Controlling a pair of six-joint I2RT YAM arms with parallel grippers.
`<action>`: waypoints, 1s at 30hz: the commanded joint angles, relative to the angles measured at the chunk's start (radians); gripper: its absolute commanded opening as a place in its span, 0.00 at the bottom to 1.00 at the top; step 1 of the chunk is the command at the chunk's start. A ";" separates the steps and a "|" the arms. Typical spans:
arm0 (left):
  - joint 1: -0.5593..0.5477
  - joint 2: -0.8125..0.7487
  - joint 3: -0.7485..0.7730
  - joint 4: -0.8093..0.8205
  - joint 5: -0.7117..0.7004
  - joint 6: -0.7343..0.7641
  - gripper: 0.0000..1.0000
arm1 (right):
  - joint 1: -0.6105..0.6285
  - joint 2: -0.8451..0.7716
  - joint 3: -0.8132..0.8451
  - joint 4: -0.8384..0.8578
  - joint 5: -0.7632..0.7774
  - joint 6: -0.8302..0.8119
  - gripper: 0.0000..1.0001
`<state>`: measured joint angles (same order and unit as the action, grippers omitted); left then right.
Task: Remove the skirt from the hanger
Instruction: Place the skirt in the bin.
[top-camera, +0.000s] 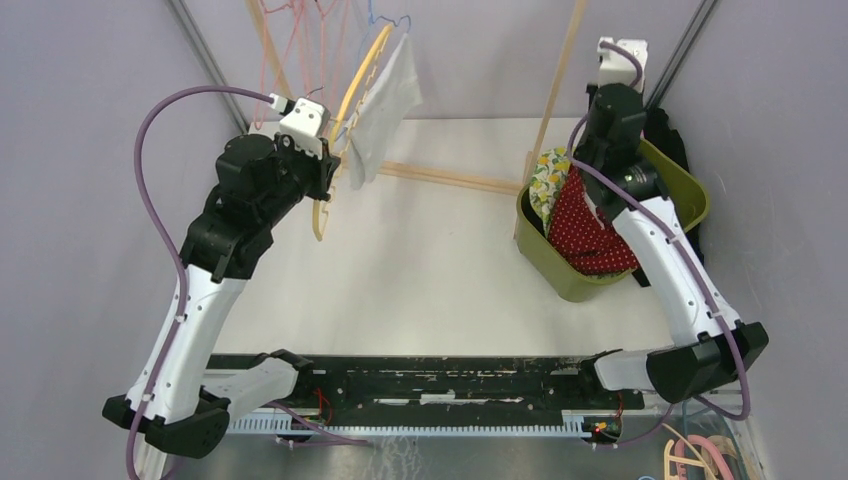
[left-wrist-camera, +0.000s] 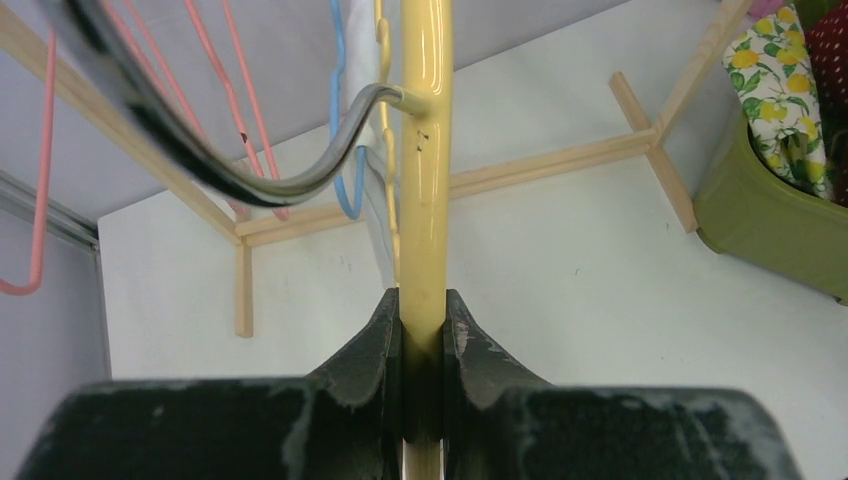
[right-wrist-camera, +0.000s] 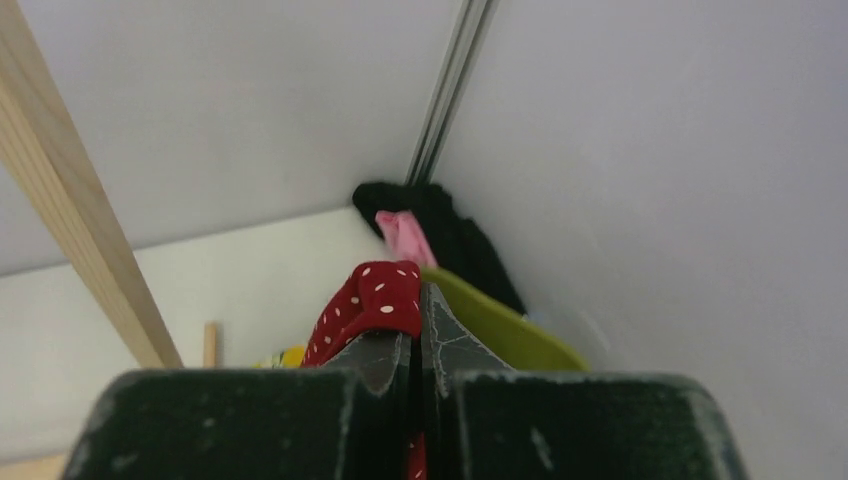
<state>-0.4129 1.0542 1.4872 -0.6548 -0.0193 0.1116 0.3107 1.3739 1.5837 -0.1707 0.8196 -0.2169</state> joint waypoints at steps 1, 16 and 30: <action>-0.004 0.003 0.055 0.057 -0.024 0.053 0.03 | -0.015 -0.111 -0.205 -0.081 0.009 0.297 0.01; -0.004 0.050 0.093 0.057 -0.027 0.054 0.03 | -0.023 -0.128 -0.390 -0.289 -0.027 0.599 0.29; -0.005 -0.100 0.080 0.075 0.238 0.051 0.03 | -0.023 -0.028 -0.171 -0.119 0.056 0.599 0.65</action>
<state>-0.4129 1.0500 1.5585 -0.6594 0.0662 0.1291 0.2924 1.3441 1.3495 -0.4011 0.8341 0.4026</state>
